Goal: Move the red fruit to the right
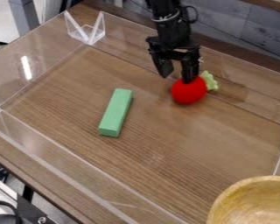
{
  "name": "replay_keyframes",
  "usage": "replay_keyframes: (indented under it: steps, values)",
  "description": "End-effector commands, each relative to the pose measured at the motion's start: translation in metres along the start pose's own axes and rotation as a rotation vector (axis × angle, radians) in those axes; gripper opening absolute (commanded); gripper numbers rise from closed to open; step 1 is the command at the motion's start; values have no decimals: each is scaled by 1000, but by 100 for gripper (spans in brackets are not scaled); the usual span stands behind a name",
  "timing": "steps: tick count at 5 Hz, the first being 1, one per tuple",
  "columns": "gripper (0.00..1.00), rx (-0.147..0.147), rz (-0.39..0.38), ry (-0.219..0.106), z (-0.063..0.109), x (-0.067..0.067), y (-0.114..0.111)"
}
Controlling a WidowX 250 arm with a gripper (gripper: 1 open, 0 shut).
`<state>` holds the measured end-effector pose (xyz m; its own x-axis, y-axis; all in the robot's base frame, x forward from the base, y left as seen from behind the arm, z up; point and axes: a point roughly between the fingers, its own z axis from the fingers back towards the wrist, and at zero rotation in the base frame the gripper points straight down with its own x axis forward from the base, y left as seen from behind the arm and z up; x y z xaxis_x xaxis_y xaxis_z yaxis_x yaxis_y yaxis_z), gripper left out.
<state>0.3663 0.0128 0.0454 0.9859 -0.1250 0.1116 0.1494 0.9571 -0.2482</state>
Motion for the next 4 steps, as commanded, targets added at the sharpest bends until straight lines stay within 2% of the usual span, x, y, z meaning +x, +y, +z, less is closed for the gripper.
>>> replay_keyframes:
  steps: [1, 2, 4]
  values:
    - [100, 21, -82, -79, 23, 10, -17]
    - [100, 23, -112, -75, 15, 10, -21]
    - [100, 4, -198, -75, 28, -15, -38]
